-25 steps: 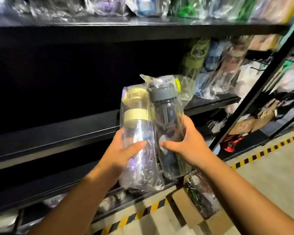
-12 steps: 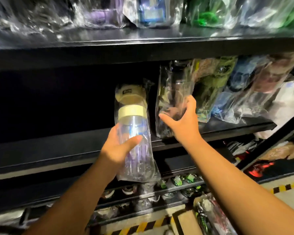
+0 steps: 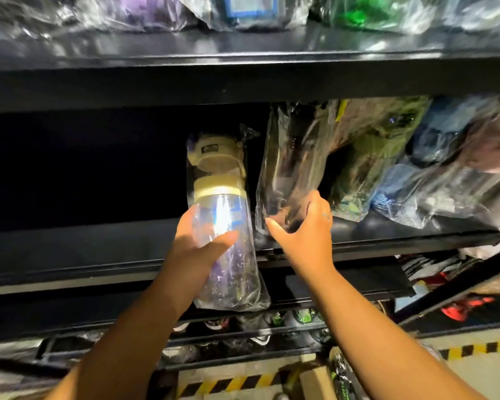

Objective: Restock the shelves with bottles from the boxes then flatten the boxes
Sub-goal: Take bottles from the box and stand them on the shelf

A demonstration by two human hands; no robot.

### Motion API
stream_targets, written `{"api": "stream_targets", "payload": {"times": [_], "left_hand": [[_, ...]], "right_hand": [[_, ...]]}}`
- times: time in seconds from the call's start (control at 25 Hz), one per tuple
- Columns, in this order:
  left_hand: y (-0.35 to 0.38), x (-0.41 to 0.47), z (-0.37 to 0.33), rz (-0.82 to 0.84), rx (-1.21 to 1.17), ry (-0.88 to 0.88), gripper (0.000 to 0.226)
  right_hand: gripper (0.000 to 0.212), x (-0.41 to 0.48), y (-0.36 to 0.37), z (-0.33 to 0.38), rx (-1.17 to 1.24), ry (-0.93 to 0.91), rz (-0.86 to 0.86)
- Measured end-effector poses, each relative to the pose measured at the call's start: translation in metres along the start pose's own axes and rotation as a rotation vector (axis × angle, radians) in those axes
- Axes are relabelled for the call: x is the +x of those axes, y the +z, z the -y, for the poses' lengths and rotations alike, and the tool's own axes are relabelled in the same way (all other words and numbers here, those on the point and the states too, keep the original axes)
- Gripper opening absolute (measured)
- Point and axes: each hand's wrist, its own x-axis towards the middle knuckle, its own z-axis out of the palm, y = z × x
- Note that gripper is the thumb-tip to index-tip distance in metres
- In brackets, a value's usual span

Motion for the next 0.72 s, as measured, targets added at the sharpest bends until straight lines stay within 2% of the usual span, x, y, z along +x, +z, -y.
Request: {"api": "stream_targets", "payload": {"times": [0.04,0.2,0.28,0.36,0.4,0.56,0.72], "left_hand": [[0.003,0.0,-0.002,-0.017,-0.004,-0.007,0.054],[0.013,0.007,-0.004,-0.067,-0.024,-0.016,0.043],[0.015,0.01,-0.003,-0.077,-0.035,0.006,0.061],[0.018,0.012,-0.004,-0.082,-0.032,0.038,0.08],[0.02,0.015,-0.005,-0.075,-0.021,0.059,0.079],[0.028,0.025,-0.018,-0.097,0.013,0.103,0.041],[0.042,0.035,-0.025,-0.211,0.063,0.329,0.031]], "right_hand": [[0.062,0.004,-0.001,-0.004,-0.008,0.001,0.004],[0.058,0.018,-0.004,-0.004,0.054,0.145,-0.043],[0.053,0.018,-0.001,-0.006,0.007,0.133,-0.045],[0.057,0.018,0.0,-0.008,-0.016,0.124,-0.041],[0.062,0.018,0.0,-0.011,-0.027,0.12,-0.04],[0.071,0.017,-0.003,-0.021,-0.061,0.074,-0.04],[0.076,0.016,-0.004,-0.024,-0.067,0.059,-0.045]]}}
